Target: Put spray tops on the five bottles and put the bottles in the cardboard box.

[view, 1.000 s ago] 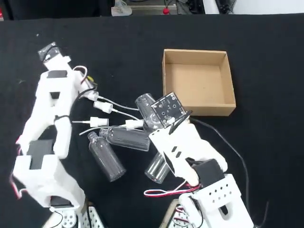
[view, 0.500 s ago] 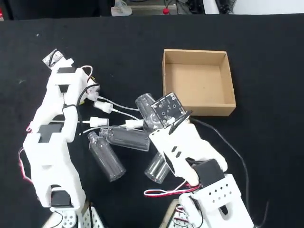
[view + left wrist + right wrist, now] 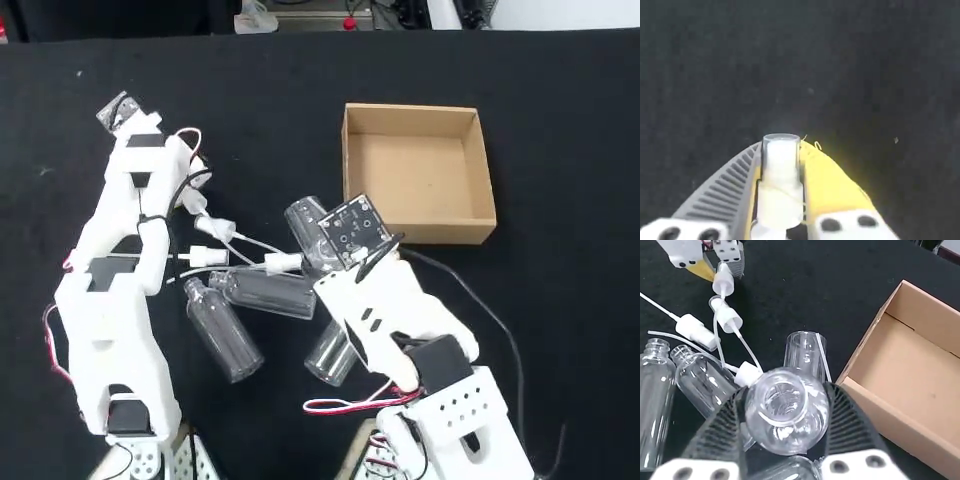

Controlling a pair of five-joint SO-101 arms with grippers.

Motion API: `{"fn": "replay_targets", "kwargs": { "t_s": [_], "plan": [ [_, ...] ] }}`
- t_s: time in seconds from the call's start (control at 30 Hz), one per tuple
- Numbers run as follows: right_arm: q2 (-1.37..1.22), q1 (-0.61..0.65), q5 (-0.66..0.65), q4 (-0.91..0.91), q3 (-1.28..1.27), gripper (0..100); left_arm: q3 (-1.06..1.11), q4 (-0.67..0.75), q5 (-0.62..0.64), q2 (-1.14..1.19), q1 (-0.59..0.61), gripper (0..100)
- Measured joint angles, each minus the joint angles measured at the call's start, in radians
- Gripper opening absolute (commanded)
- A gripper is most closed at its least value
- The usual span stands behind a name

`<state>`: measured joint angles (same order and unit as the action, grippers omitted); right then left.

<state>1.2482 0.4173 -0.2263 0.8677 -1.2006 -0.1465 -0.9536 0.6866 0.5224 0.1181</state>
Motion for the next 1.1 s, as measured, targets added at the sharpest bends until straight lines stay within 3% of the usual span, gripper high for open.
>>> {"fn": "replay_targets", "kwargs": {
  "t_s": [0.17,0.43,0.53,0.73,1.1],
  "plan": [
    [0.0,0.0,0.0,0.0,0.0,1.1,-0.127,-0.054,-0.003,0.002,0.015,3],
    [0.0,0.0,0.0,0.0,0.0,1.1,-0.457,-0.358,-0.005,-0.021,0.15,3],
    [0.0,0.0,0.0,0.0,0.0,1.1,-0.551,-0.471,-0.109,-0.051,0.192,3],
    [0.0,0.0,0.0,-0.017,-0.003,1.1,-0.701,-0.652,-0.434,-0.107,0.198,3],
    [0.201,0.0,0.08,-0.023,-0.087,1.1,-0.783,-0.75,-0.448,-0.304,-0.002,3]
  ]
}}
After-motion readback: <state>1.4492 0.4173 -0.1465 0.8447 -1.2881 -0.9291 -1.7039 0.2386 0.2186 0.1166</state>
